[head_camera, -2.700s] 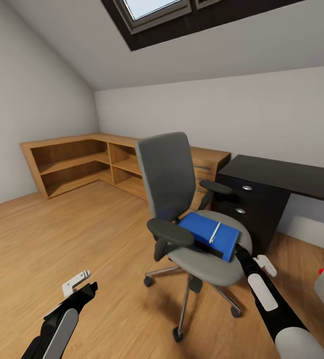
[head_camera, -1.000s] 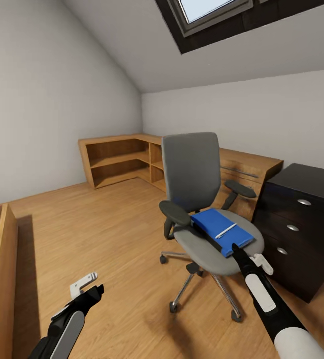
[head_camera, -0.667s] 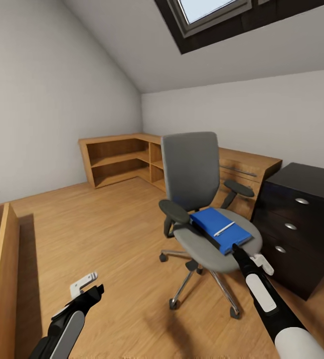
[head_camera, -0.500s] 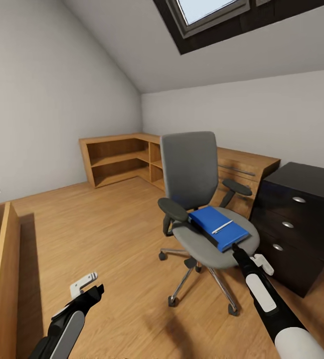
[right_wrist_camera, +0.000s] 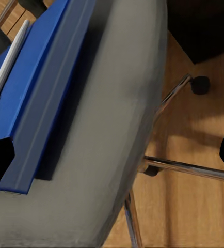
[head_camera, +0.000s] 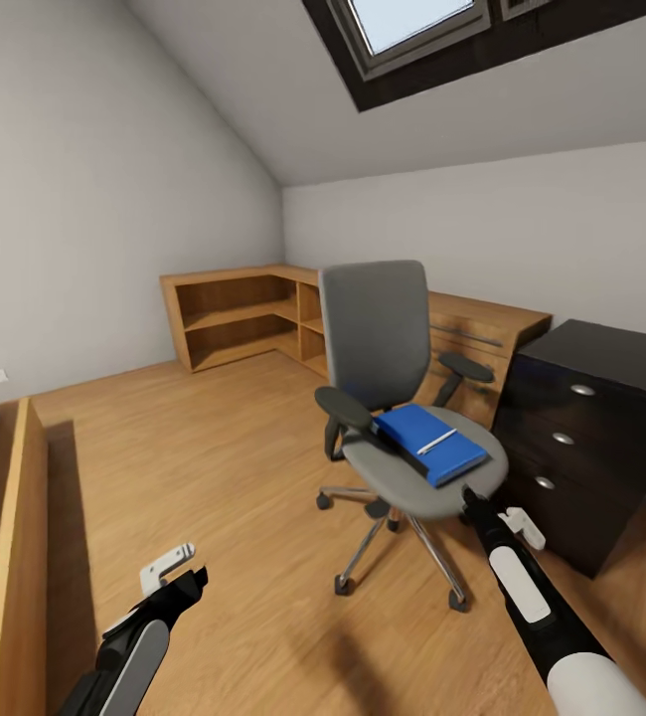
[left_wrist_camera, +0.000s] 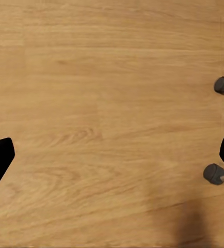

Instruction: In the bedroom, organize the workspace by keeping the computer under the desk, ensuring the monitor is on the desk, placing the keyboard on the desk next to the monitor, placing the mouse on the desk next to the keyboard, moving the folder from the swivel chair onto the desk next to the mouse, stacking the notebook on top of the folder with the pen on top of the notebook, and positioning the swivel chair next to the desk.

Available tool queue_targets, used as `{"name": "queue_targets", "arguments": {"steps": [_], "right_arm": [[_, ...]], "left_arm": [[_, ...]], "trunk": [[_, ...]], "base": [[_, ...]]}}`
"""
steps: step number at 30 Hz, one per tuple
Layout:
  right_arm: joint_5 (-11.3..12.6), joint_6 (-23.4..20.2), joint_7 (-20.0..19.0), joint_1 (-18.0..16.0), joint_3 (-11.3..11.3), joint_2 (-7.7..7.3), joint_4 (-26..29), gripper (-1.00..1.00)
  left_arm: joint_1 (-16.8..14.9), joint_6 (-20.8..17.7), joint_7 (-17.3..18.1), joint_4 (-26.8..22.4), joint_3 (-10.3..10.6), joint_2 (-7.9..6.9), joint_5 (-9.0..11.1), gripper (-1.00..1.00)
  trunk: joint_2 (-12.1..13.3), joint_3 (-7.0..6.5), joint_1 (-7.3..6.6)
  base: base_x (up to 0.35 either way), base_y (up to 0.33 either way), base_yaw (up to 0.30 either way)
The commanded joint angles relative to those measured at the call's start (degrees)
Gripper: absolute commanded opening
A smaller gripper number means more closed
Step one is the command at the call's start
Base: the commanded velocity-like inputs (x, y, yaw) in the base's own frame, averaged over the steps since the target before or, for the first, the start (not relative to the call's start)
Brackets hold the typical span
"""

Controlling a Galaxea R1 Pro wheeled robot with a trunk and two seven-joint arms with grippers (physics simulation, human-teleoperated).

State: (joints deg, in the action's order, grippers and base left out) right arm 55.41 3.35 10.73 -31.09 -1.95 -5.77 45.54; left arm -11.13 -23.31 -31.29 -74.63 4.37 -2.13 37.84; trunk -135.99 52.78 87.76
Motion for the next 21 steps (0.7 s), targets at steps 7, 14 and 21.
{"name": "queue_targets", "arguments": {"steps": [7,14,21], "right_arm": [[0.87,0.11,0.43,-0.02,-0.11,0.03,-0.16,1.0],[1.59,-0.14,0.78,-0.03,0.0,0.16,-0.43,1.0],[6.42,-1.82,0.92,-0.02,-0.07,0.04,-0.45,1.0]], "left_arm": [[-0.03,-0.07,-0.52,-0.06,0.15,-0.05,0.48,1.0],[-0.03,-0.07,-0.56,0.02,0.17,-0.01,0.48,1.0],[-0.03,-0.07,-0.6,0.09,0.19,0.02,0.49,1.0]], "trunk": [[-0.03,0.06,-0.04],[-0.03,0.06,-0.04],[-0.03,0.06,-0.04]], "base": [[-0.104,0.0,0.0],[-0.015,0.0,0.0],[-0.001,0.0,0.0]]}}
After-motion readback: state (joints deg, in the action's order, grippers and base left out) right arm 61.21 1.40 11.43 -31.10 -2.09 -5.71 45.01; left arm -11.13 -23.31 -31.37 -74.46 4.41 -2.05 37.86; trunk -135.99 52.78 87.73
